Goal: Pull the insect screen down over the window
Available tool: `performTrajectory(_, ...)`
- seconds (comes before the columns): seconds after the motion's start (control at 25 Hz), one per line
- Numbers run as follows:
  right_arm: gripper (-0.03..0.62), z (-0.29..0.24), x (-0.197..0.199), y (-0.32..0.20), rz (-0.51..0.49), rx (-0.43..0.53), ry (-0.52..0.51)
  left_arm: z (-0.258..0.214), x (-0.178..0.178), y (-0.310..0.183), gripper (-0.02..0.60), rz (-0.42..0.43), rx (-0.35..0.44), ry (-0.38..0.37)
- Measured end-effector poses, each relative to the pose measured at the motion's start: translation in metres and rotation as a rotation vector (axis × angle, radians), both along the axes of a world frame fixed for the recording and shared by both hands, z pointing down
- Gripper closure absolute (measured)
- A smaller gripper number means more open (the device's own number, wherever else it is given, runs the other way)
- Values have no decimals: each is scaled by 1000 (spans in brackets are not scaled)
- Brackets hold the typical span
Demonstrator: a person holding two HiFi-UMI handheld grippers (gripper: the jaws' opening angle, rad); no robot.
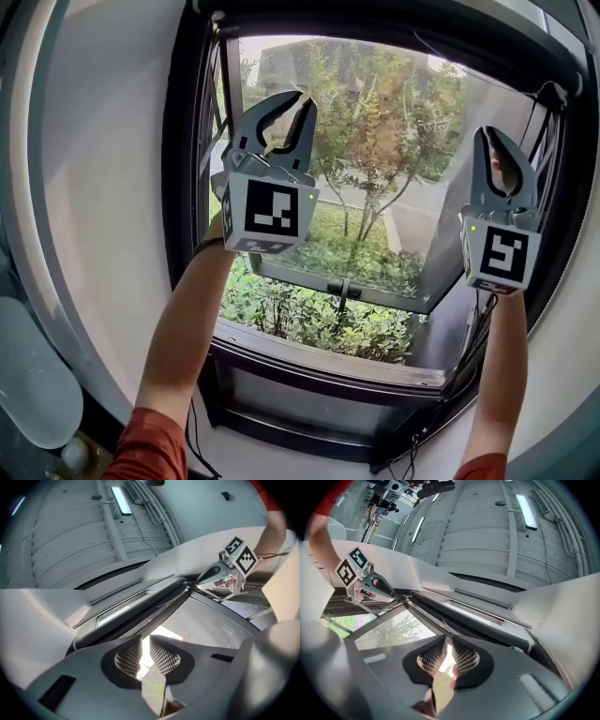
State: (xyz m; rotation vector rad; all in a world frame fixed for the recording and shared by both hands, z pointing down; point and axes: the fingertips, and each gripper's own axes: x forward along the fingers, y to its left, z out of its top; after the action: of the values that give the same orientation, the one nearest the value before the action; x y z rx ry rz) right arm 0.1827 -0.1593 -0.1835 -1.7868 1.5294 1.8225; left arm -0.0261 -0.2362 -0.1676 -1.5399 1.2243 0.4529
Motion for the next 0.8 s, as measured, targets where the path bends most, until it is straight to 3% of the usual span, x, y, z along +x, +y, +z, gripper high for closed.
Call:
performTrajectory(0.36, 522, -50, 0, -13, 180, -34, 118, -52, 25, -5, 480, -281, 69, -219)
performTrajectory(0.8, 457, -86, -3, -38, 372, -155, 223, -85, 38, -22, 422, -450, 59, -348)
